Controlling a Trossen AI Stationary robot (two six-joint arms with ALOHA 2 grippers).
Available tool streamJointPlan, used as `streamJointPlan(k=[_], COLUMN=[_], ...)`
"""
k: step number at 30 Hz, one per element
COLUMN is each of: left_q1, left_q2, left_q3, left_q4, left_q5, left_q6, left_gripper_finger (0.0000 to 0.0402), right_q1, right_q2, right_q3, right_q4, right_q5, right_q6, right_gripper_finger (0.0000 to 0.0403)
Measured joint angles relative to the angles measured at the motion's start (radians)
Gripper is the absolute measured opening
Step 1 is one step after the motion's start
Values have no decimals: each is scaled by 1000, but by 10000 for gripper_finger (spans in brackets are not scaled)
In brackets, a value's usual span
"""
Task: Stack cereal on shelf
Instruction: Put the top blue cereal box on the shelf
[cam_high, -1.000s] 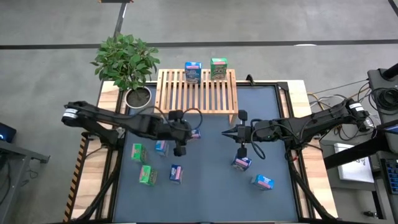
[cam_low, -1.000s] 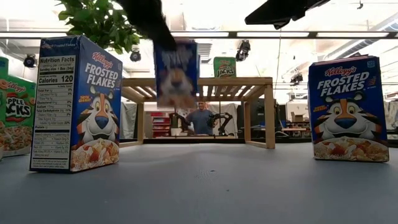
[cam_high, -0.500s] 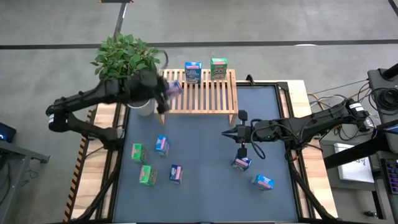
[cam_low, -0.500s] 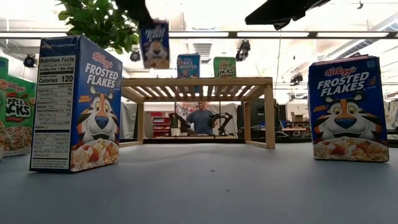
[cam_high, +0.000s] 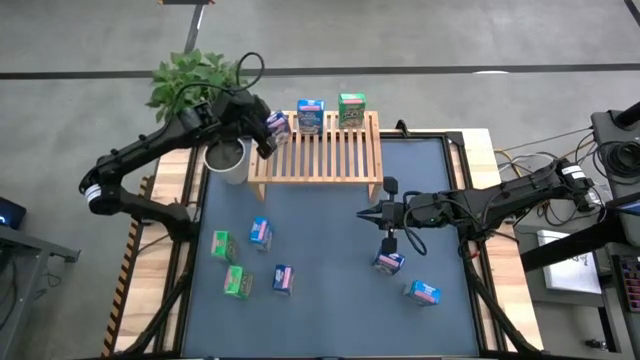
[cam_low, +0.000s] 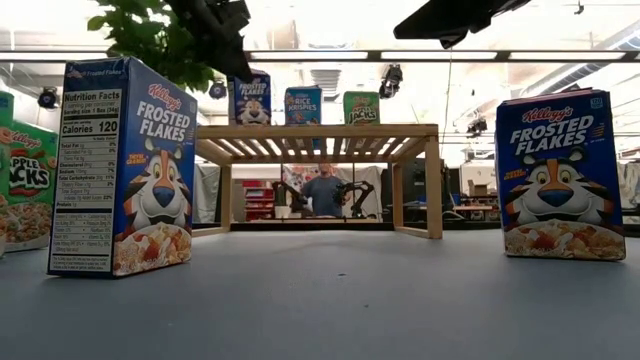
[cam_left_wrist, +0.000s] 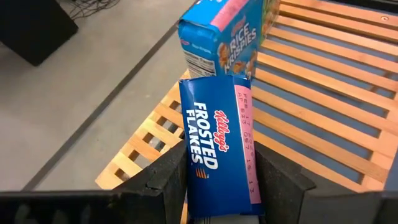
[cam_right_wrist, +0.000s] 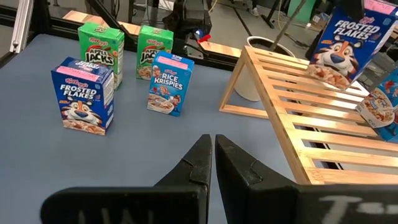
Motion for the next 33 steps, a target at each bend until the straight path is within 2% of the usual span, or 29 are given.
streamJointPlan(k=[10,22,33], left_q1=[0,0,-107], left_q2=[5,3,-1], left_q3=[-1,2,148], left_q4=[-24,-29,-154], left_q5=[-1,-2,-3], left_q6=[-21,-25,-32], left_gripper_finger=[153,220,212], right_q1=[0,0,0], right_q2=[0,0,0], right_q3=[0,0,0], right_q4=[0,0,-1], right_q5=[0,0,0], right_q6=[13,12,8], right_gripper_finger=[12,12,12])
